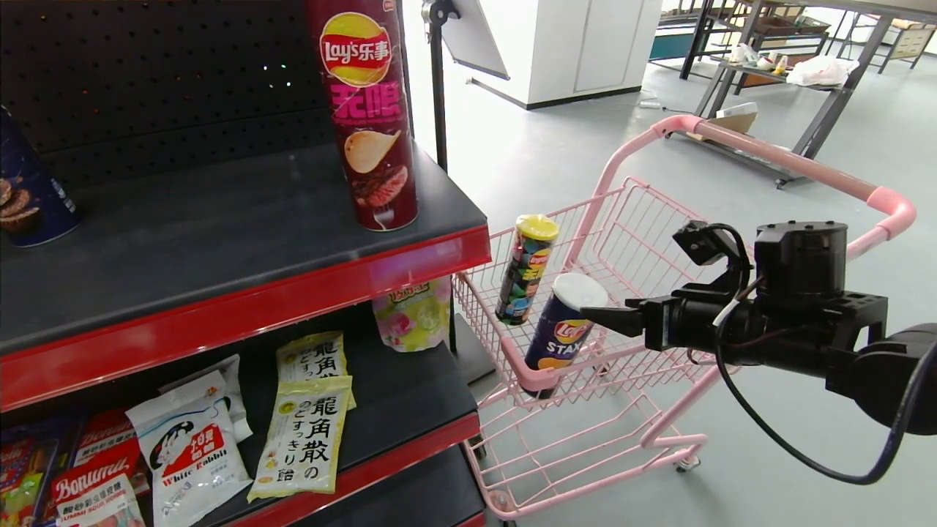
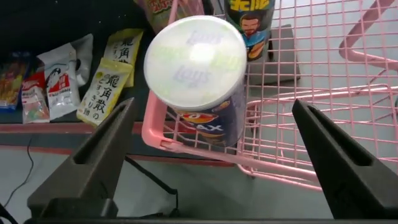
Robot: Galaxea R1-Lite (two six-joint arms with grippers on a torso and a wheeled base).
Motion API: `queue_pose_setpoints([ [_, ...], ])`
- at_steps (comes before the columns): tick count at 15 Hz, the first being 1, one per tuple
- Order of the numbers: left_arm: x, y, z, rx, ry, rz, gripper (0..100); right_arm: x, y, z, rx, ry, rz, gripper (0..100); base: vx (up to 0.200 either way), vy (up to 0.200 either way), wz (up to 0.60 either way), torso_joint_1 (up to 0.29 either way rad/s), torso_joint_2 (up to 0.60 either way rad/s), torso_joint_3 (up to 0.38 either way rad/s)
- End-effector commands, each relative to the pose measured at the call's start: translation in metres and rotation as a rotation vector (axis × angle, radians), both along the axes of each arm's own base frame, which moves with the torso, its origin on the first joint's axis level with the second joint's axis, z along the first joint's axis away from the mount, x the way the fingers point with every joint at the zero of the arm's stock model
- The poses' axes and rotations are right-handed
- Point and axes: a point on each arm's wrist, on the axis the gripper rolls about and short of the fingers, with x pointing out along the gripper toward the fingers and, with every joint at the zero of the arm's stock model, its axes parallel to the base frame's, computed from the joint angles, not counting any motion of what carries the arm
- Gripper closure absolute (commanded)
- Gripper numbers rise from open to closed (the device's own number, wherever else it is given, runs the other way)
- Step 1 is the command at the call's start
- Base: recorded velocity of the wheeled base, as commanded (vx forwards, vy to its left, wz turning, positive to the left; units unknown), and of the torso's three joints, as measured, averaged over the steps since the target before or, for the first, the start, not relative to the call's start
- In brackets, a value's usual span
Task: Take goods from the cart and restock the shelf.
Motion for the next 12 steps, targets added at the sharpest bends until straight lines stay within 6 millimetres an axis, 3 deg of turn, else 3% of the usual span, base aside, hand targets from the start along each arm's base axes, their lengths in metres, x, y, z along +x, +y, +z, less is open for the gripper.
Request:
queue_pose_setpoints([
  [1,0.000,0.000,0.000,0.000,0.000,0.000,100,0.004,0.006,-0.009,-0.009,0.023,0.015,0,0.000,0.000,0.00,0.000,0.00,0.000],
  [7,0.000,0.000,0.000,0.000,0.000,0.000,100,0.020,0.026,-0.030,-0.009,0.008,0.052,0,0.000,0.000,0.00,0.000,0.00,0.000],
  [12,0.000,0.000,0.000,0.001,0.000,-0.001,100,0.044,0.038,-0.048,-0.012,-0.021,0.037,0,0.000,0.000,0.00,0.000,0.00,0.000],
])
